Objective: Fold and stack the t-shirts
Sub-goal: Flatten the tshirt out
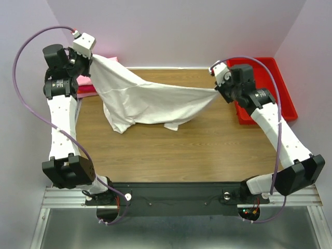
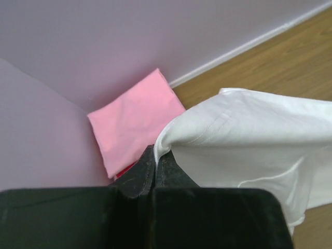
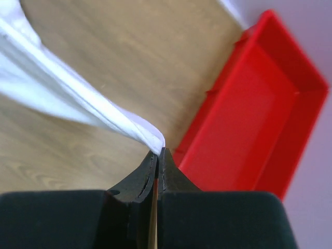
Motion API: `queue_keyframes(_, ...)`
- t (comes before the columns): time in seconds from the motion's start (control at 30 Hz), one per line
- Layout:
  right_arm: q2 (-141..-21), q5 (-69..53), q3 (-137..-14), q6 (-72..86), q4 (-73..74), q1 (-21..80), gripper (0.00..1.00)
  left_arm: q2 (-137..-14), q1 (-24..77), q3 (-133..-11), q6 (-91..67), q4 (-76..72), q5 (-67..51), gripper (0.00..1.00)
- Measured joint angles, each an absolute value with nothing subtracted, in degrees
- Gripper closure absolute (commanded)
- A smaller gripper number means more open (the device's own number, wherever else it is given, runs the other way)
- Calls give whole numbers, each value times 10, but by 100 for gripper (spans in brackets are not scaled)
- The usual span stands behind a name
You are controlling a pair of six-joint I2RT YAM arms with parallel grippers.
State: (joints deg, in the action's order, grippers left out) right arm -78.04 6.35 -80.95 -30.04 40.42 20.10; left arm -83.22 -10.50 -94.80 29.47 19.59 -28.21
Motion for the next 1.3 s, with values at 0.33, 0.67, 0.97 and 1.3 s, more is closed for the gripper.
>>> queue_keyframes(0.33,-834,104,-1011,-323,393,153,100,-796,-105,-1003,294,137,-209,100)
queue_keyframes(0.67,-834,126,-1184,-342,385,152,100,-676,-105,-1004,263,78,-194,100)
queue_keyframes(0.97,-682,129,-1255,-355,385,152,99,-458,-106,-990,260,-7,-151,100)
queue_keyframes(1.3,-589,130,-1332,-414,322,150,99,-373,-110,-1046,292,-55,-131,100)
